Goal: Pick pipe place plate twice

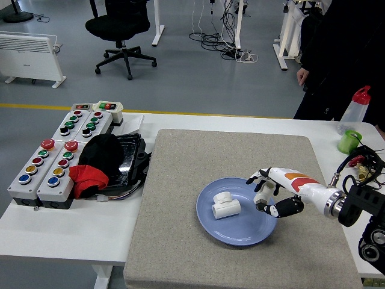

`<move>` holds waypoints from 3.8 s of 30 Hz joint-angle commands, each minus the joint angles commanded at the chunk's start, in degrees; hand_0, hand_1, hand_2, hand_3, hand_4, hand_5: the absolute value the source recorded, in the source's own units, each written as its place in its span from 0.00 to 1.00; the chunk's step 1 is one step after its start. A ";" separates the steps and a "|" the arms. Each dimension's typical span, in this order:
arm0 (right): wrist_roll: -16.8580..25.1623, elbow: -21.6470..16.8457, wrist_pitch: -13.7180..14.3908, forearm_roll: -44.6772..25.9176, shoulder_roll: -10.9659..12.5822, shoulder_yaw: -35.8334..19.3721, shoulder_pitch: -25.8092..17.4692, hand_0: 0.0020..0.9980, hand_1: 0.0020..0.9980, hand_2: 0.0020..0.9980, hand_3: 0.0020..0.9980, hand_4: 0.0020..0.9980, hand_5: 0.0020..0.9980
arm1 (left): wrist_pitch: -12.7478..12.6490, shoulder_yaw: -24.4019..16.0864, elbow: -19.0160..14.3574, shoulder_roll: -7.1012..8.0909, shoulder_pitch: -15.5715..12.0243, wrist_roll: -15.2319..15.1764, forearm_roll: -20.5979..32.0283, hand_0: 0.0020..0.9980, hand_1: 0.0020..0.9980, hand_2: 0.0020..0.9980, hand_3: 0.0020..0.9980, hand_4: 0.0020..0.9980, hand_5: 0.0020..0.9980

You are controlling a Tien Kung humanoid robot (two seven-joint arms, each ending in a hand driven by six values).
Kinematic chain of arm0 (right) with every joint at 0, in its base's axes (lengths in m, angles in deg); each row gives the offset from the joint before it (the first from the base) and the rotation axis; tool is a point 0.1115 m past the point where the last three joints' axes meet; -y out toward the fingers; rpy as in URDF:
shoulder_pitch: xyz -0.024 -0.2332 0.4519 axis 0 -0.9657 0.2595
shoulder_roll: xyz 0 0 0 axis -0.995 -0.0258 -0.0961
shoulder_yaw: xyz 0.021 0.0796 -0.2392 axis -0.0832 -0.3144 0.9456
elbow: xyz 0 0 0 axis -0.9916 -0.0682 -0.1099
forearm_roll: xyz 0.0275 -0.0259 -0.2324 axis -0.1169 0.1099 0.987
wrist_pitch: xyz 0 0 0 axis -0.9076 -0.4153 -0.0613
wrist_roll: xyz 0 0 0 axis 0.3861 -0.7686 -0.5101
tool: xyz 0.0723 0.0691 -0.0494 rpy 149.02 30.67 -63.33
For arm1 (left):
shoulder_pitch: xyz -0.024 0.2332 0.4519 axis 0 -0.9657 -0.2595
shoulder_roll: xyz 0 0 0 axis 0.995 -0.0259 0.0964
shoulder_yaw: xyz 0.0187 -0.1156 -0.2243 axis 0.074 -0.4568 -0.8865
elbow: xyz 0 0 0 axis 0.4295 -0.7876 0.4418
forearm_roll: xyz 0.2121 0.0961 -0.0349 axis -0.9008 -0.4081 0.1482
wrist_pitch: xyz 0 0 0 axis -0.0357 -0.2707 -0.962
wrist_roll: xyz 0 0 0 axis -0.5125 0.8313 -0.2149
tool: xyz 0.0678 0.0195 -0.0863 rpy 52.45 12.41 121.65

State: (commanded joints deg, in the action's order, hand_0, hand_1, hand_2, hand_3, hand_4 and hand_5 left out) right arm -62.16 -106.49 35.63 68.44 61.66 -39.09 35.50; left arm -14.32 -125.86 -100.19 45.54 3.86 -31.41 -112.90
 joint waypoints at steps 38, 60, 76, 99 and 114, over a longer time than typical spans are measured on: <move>-0.49 2.38 3.19 0.70 -0.60 -6.54 -1.90 0.97 0.93 1.00 1.00 0.71 0.18 | 0.03 -0.81 -0.08 -0.18 -0.53 0.45 -1.59 0.74 0.79 0.75 0.72 0.48 1.00; 12.67 5.54 21.08 -40.07 -3.83 -35.76 -14.45 0.87 0.83 0.93 0.88 0.55 0.39 | 0.24 -0.56 0.12 -0.13 -0.27 0.11 -1.33 0.74 0.79 0.75 0.72 0.48 1.00; 8.78 6.54 11.44 -63.72 -7.44 -50.13 -24.93 0.83 0.78 0.82 0.79 0.57 0.60 | 0.25 -1.22 0.11 -0.22 -0.20 0.30 -2.21 0.74 0.79 0.75 0.72 0.48 1.00; 8.22 6.37 5.29 -63.71 -9.30 -52.10 -30.38 0.82 0.77 0.81 0.79 0.57 0.66 | 0.55 -2.43 0.05 -0.32 -0.83 0.83 -4.89 0.74 0.79 0.75 0.72 0.48 1.00; 9.14 6.17 6.03 -64.41 -9.98 -54.48 -32.22 0.81 0.77 0.80 0.78 0.58 0.66 | 0.86 -2.43 0.10 -0.26 -0.69 0.95 -5.58 0.74 0.78 0.75 0.72 0.48 1.00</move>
State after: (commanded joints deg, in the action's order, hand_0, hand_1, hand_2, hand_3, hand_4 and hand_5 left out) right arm -53.03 -100.33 41.67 4.04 51.67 -93.57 3.28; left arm -13.47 -128.29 -100.09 45.28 3.17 -30.46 -118.48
